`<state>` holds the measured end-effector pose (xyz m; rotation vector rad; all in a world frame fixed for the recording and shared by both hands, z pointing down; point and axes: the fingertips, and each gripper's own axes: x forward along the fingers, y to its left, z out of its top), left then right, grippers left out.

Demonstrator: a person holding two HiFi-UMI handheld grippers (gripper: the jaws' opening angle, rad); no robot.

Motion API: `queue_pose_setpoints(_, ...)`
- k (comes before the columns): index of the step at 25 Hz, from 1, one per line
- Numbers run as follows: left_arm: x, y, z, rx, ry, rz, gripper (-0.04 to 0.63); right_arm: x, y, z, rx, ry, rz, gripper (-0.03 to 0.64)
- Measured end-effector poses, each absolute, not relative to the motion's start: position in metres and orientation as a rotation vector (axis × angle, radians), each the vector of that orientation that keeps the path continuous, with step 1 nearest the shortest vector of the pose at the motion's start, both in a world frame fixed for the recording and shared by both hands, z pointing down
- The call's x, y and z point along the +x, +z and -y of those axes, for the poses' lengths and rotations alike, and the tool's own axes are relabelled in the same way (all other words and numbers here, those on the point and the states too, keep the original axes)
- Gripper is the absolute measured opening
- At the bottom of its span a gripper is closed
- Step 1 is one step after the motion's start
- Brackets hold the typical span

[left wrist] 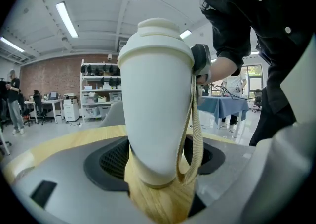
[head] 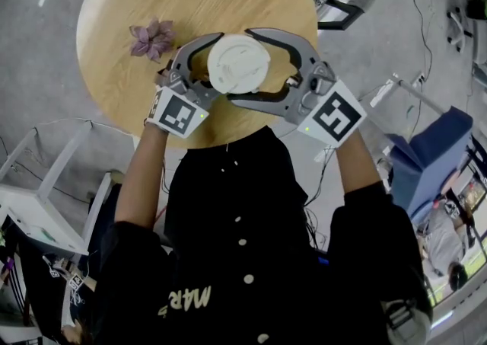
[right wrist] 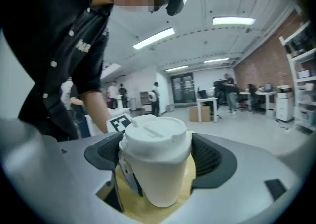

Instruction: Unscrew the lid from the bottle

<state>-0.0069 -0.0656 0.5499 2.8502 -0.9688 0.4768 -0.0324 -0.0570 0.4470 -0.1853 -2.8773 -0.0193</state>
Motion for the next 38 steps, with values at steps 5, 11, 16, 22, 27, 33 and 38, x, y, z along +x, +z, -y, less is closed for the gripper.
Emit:
queue_pose_setpoints(5,-0.005,0.544,0.073,2.839,0.378,1.013,0.344,-0.032,0.447,0.061,-0.592,0.045,2.833,0.43)
queue_pose_setpoints(11,-0.004,0.543,0.07,2.853,0.394,1.015,0.344,-0.029,0.446,0.06,-0.487,0.058,2.839,0.446)
queue_pose_setpoints(16,-0.003,0.544,0.069,2.855,0.381,1.016,0.344,-0.023,0.434,0.073,-0.033,0.136,2.926,0.483)
queue_pose_setpoints(22,-0.004,0.545,0.069,2.854,0.4,1.009,0.344,-0.032,0.434,0.068,0.387,0.099,2.931,0.485)
queue_pose_setpoints(27,-0.004,0.542,0.07,2.858,0.378,1.017,0.344,-0.037,0.438,0.071,0.464,0.07,2.905,0.44)
queue_pose_setpoints(33,-0.004,0.544,0.07,2.857,0.382,1.003,0.344,-0.039,0.44,0.065,0.15,-0.004,2.902,0.443)
queue_pose_setpoints(38,-0.004,0.543,0.07,2.86,0.378,1.0,0.344,-0.033,0.44,0.057,-0.446,-0.031,2.876,0.431)
